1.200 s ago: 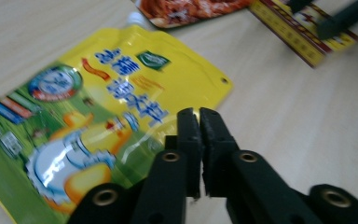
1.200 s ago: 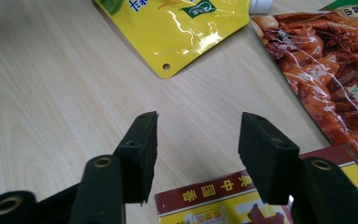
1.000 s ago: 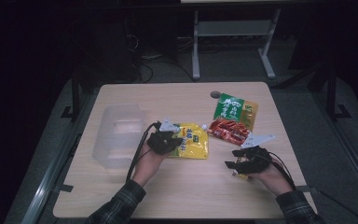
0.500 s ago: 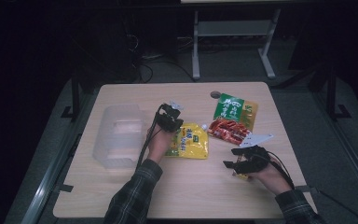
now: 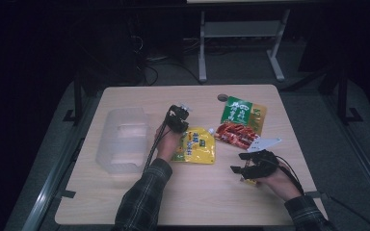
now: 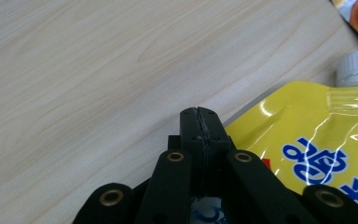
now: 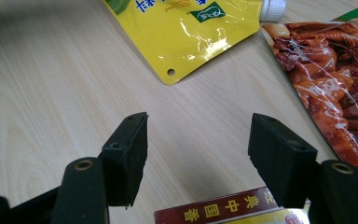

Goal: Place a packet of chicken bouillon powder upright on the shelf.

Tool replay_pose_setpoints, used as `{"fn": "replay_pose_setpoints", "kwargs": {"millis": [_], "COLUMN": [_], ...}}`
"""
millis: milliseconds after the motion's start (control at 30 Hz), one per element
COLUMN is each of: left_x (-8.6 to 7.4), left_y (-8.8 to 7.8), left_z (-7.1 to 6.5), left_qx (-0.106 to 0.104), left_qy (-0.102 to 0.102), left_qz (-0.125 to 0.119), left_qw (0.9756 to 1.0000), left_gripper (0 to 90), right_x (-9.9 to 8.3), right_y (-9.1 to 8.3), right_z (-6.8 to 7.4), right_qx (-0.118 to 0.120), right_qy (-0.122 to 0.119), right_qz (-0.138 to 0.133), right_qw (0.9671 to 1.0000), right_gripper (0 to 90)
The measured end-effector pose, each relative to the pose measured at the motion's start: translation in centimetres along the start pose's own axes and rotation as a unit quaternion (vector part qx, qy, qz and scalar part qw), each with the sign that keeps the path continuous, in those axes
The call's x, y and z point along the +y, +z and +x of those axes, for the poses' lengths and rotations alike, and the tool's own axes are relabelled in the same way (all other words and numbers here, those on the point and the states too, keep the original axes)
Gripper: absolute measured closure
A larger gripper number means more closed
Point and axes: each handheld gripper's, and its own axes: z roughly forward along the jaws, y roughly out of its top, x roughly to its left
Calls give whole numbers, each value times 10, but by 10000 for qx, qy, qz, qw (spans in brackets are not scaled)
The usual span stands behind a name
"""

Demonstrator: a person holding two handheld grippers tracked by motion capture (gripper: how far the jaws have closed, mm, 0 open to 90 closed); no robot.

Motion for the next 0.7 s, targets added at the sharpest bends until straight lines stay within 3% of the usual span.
{"fn": "replay_pose_setpoints", "kwargs": {"millis": [133, 200, 300, 567, 700], "left_x": [-3, -7, -13, -31, -34], "left_y": [-1, -2, -7, -23, -25], "left_z": [-1, 1, 0, -8, -7], "left_qx": [28, -55, -101, -251, -279], "left_qy": [79, -92, -133, 39, 32], "left_qz": [227, 207, 230, 225, 188], "left_qw": [9997, 9997, 9996, 9994, 9994], "left_gripper": [898, 898, 898, 898, 897], "right_x": [0, 1, 1, 5, 19], "right_y": [-1, 0, 0, 4, 16], "right_z": [1, 1, 2, 6, 16], "right_qx": [8, 3, -9, 1, 80], "right_qy": [-6, -8, -25, -89, -187], "right_qz": [-9, -10, 0, 6, -19], "right_qw": [10000, 10000, 10000, 10000, 9998], "right_gripper": [371, 371, 371, 372, 450]}}
